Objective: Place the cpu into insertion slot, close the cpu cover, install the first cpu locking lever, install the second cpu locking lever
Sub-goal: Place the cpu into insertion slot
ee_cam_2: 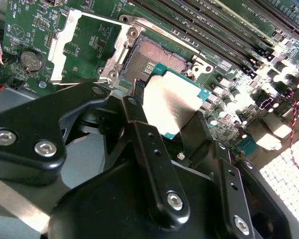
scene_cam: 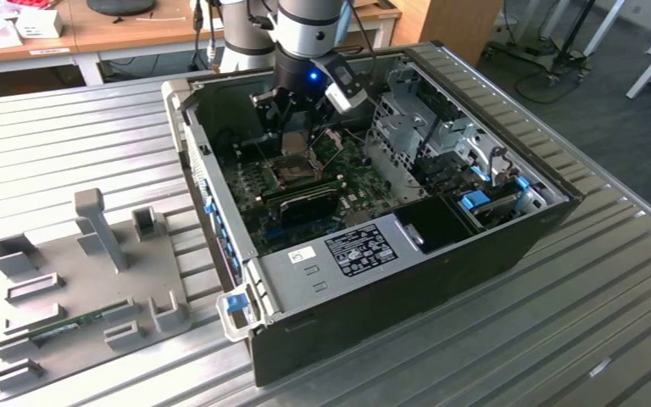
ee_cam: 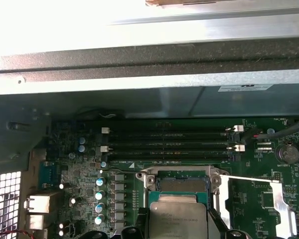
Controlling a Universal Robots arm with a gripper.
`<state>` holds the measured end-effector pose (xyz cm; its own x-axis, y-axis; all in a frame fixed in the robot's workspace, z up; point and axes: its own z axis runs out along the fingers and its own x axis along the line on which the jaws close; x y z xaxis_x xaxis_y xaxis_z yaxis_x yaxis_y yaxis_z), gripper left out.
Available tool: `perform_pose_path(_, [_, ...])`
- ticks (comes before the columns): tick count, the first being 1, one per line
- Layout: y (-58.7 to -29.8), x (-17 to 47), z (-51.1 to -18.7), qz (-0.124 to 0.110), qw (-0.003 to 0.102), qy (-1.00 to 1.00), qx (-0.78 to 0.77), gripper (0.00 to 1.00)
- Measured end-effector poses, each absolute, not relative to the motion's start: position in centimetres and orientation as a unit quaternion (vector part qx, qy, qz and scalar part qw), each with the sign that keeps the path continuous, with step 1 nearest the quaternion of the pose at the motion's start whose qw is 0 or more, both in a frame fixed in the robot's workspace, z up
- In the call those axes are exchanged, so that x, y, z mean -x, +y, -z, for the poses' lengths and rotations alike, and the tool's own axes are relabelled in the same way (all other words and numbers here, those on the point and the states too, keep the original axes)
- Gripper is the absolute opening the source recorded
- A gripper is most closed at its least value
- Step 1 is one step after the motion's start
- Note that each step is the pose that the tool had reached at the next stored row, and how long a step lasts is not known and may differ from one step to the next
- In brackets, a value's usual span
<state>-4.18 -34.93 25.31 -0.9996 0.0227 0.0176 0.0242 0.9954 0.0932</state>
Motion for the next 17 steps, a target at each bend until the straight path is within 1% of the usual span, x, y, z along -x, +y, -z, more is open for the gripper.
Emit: perform_pose_path(17, [-34.93, 4.18, -25.27, 0.047, 0.008, -0.999, 0.024, 0.54])
